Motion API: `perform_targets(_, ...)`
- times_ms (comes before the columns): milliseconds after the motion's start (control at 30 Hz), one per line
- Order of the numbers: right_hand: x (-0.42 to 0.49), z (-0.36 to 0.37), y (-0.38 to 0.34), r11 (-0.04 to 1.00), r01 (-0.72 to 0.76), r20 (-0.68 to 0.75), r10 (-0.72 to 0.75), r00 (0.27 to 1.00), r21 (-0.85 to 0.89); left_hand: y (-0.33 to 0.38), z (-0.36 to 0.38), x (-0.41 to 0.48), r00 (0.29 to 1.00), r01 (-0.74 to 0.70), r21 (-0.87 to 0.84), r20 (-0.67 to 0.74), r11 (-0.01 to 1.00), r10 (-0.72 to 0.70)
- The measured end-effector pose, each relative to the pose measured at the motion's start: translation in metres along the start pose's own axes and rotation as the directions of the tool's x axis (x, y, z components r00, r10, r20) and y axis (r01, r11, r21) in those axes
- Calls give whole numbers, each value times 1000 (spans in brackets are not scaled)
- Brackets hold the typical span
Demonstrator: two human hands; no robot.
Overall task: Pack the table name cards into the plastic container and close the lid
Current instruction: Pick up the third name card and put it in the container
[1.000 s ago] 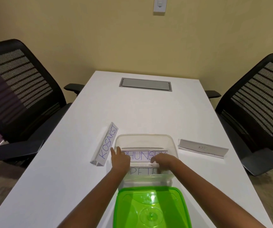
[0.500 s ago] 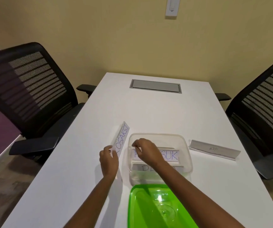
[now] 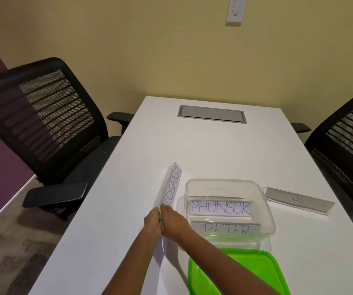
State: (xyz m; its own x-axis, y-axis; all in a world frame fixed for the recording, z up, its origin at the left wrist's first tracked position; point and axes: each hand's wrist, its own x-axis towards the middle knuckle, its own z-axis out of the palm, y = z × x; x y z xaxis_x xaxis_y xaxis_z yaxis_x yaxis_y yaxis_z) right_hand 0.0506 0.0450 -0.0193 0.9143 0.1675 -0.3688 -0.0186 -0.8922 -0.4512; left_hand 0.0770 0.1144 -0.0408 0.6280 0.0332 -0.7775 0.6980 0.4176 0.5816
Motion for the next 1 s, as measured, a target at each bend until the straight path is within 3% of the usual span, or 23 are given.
perform_targets(167, 5, 7, -1, 999, -14, 30, 13, 999, 52, 0, -4, 11, 999, 33, -63, 23, 997, -31)
perform_targets(300, 5, 7, -2, 999, -4, 1, 4, 1000, 37, 6, -9, 12, 995, -80, -102, -61, 992, 74)
perform_targets(633, -6, -22, -3, 996, 66, -198, -53, 979, 57, 42, -17, -11, 922, -351, 78, -142, 933, 359)
perform_targets(833, -18, -60, 9, 994, 60, -358, -21, 934, 96, 65, -20, -28, 883, -466, -44, -94, 884, 460)
perform_targets(1000, -31, -94, 19, 968, 65, -507, 70, 859, 244, 78, -24, -45, 846, -531, -117, -35, 839, 531)
